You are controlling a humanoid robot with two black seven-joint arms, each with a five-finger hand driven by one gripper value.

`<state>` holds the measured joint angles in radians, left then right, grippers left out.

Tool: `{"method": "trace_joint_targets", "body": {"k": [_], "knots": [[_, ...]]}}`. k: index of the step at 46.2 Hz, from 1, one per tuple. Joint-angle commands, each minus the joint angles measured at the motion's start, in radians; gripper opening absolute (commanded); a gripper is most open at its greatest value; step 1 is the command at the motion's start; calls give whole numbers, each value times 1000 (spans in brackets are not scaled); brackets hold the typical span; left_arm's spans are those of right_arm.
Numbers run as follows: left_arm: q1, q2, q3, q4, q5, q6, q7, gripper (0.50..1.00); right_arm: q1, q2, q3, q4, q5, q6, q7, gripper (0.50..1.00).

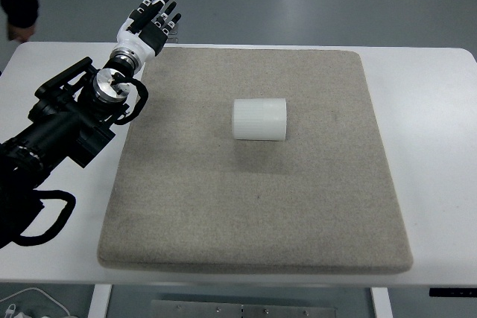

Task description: Flip white cup upright

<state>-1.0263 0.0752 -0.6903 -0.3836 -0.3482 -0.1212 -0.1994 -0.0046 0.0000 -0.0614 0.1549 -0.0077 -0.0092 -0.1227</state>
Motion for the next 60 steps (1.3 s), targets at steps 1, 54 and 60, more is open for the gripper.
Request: {"method": "trace_joint_targets", "body": {"k": [1, 54, 60], "knots": [[2, 0, 2, 0, 1, -3, 0, 999, 0, 0, 0, 0, 0, 0, 0, 930], [-121, -2, 37, -32, 471, -100, 17, 996, 0, 0, 0, 0, 0, 0, 0, 930], [-144, 5, 129, -121, 524, -94, 18, 996, 0, 0, 0, 0, 0, 0, 0, 930]]}}
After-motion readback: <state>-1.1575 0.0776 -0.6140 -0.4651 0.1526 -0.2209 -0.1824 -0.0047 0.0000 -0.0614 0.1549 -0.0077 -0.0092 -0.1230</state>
